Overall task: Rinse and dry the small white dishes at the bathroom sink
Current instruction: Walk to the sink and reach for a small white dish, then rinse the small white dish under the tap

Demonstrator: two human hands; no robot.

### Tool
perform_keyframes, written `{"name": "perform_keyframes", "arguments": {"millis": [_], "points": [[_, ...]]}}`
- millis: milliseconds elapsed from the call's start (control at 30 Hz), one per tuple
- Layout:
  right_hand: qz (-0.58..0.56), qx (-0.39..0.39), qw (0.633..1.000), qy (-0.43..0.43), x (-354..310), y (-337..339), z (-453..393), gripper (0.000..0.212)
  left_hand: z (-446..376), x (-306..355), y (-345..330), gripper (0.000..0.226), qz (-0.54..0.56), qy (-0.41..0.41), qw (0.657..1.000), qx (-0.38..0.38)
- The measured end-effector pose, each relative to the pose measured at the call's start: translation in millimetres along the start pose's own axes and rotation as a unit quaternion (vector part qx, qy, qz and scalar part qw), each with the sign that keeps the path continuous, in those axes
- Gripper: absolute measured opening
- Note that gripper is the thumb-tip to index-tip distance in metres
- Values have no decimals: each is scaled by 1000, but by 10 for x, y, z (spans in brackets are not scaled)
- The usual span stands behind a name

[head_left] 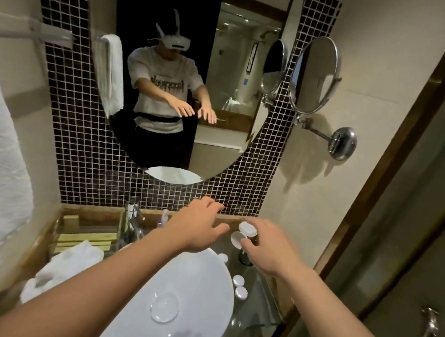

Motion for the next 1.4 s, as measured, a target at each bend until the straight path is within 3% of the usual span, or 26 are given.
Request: {"name": "perform_keyframes", "arguments": {"millis": [133, 567, 733, 1033, 1400], "points": [[-3, -5, 1000, 17, -98, -114, -350, 47, -203, -226, 21, 59, 3, 15, 1000, -2], [5, -26, 995, 94, -150, -620, -1512, 62, -953, -827, 47, 59, -16, 86, 996, 8], [-1, -64, 990, 129, -202, -813, -1775, 54, -1027, -1096, -103, 59, -15, 112, 993, 9], [7, -138, 976, 166, -539, -1404, -2079, 54, -1048, -1736, -559, 55, 5, 170, 984, -49], [44, -214, 963, 158, -877, -2074, -2510, 50, -1269, -2570, -839, 44, -10, 163, 978, -127]]}}
Point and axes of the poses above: each hand's wrist, its own z-axis away from the middle knuckle, its own y-axis out of the back of the hand, x = y × z, the point moved 2 cm from there along -z, towards the middle knuckle, and after that the axes turned 13 degrees about z, right-handed, at the moved point
